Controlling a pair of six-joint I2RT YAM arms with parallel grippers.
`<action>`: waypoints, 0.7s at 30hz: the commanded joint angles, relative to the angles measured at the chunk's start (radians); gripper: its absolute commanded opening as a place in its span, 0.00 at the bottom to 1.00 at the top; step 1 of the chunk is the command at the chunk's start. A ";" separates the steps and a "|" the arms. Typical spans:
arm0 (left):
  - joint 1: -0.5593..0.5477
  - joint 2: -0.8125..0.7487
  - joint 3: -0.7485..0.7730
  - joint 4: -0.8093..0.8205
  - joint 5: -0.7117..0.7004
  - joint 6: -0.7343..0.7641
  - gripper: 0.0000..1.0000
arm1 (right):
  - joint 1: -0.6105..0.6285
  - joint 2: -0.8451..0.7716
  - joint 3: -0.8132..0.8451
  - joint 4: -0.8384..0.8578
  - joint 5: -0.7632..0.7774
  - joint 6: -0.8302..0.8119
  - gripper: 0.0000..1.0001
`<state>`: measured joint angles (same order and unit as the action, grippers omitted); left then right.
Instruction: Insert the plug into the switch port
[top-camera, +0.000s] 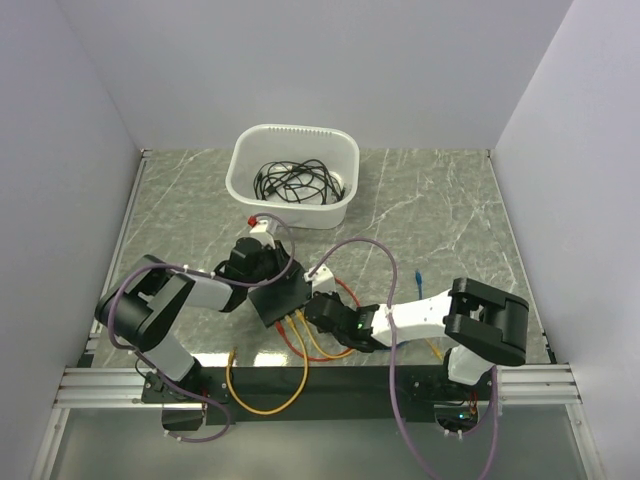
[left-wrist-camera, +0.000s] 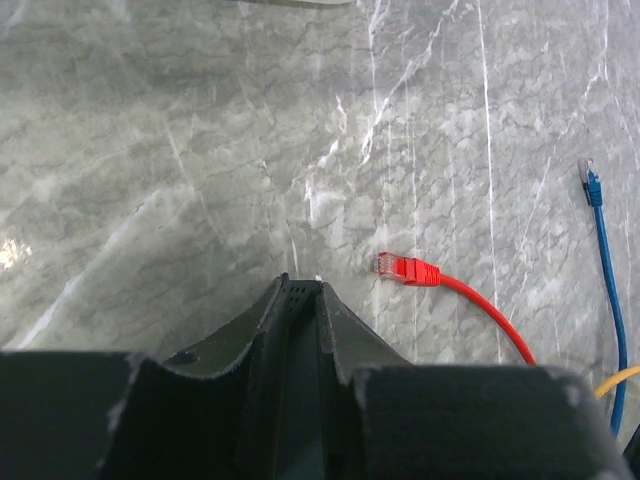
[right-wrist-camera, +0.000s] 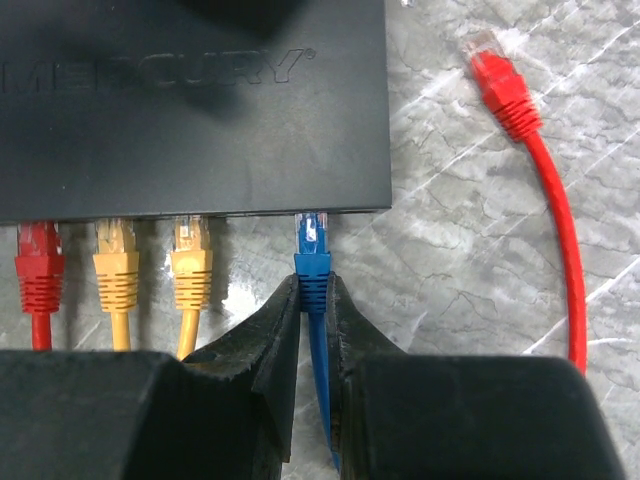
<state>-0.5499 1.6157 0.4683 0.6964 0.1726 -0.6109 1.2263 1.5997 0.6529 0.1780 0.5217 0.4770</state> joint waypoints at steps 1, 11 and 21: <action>-0.027 -0.011 -0.065 -0.118 0.108 -0.044 0.21 | -0.016 -0.046 -0.006 0.156 0.100 -0.008 0.00; -0.027 -0.036 -0.148 -0.097 0.099 -0.130 0.20 | -0.019 -0.087 -0.072 0.267 0.046 -0.069 0.00; -0.028 -0.074 -0.194 -0.094 0.097 -0.184 0.20 | -0.019 -0.075 -0.043 0.319 -0.031 -0.156 0.00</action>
<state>-0.5465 1.5341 0.3367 0.7589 0.1287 -0.7464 1.2263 1.5490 0.5549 0.3088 0.4580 0.3653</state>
